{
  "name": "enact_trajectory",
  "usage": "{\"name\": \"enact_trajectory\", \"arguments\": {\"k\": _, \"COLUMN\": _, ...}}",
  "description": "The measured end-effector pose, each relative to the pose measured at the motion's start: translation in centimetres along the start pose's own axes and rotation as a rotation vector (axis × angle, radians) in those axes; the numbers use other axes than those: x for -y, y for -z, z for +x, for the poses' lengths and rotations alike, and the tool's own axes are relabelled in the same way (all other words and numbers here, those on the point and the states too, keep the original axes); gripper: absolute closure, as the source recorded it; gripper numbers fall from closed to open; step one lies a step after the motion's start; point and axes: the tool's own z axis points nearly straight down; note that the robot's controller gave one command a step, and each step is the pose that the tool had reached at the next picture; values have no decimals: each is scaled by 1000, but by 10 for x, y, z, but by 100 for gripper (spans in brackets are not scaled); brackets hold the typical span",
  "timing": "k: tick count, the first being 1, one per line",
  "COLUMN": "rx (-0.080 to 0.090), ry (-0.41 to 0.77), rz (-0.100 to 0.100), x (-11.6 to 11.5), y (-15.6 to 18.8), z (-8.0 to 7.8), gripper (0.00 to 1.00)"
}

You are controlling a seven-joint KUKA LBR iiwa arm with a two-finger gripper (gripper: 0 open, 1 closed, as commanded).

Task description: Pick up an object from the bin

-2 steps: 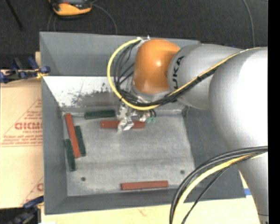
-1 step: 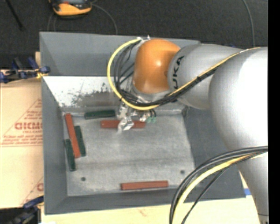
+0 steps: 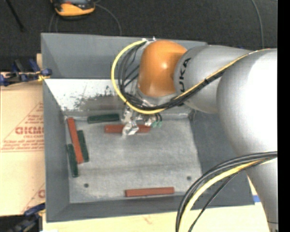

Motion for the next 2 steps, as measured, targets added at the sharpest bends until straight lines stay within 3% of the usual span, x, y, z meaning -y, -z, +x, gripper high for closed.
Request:
{"name": "enact_trajectory", "arguments": {"k": 1, "rx": 5, "ry": 139, "rz": 10, "x": -16, "y": 29, "z": 0, "gripper": 100}}
{"name": "enact_trajectory", "arguments": {"k": 2, "rx": -2, "ry": 96, "rz": 7, "x": -24, "y": 161, "z": 41, "gripper": 100}}
